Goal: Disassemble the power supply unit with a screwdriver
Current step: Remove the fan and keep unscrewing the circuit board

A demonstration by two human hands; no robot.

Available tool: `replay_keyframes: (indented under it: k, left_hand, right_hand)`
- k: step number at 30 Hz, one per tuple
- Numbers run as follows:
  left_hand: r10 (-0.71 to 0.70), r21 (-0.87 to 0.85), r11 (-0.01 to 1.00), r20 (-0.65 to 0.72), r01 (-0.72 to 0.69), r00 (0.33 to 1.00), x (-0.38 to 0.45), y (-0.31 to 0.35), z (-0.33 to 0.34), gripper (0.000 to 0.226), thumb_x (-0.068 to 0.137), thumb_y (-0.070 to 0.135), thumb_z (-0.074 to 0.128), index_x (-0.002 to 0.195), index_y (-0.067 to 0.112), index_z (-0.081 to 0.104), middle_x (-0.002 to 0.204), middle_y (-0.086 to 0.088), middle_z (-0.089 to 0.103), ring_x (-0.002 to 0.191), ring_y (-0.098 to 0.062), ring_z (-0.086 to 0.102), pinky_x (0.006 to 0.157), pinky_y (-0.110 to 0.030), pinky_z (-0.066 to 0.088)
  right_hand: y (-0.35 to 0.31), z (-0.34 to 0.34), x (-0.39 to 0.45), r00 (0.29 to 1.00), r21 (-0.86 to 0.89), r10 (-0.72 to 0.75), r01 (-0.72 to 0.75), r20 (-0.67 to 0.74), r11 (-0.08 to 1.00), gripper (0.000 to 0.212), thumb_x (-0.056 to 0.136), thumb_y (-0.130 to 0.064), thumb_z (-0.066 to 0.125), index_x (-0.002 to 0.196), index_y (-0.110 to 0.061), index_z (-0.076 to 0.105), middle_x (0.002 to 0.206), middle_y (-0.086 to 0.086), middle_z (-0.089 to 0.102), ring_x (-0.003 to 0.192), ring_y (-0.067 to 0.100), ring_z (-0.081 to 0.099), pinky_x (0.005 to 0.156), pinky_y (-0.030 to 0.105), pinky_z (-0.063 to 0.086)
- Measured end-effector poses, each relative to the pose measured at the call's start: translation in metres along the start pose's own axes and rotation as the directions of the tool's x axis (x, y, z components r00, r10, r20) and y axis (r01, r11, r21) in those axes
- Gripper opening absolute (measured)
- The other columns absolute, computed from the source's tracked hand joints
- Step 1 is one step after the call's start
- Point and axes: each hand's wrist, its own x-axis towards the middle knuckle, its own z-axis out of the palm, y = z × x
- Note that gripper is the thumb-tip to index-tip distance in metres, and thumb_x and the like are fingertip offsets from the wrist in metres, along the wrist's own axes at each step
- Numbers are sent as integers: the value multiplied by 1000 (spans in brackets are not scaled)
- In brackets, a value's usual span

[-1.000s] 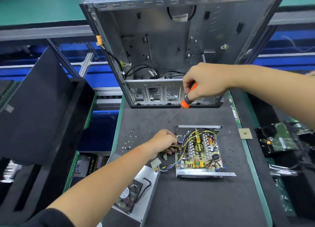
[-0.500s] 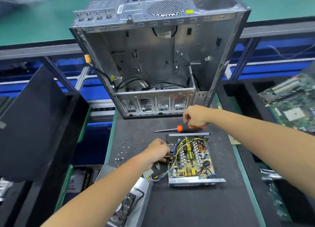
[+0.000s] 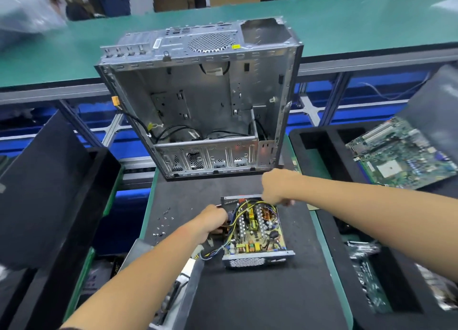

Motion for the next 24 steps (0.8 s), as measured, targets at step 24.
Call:
replay_keyframes:
  k: [24]
  left_hand:
    - [-17,-35,999,-43,16,999,-17,7,8,13,72,2,40,73,12,49,76,-7,47,60,-19,50,54,-24,44]
  right_hand:
    - [-22,58,-2,981,557,41,-142,191,818,13,95,-8,52,84,-1,49,45,8,51,36,15,46,38,22,37]
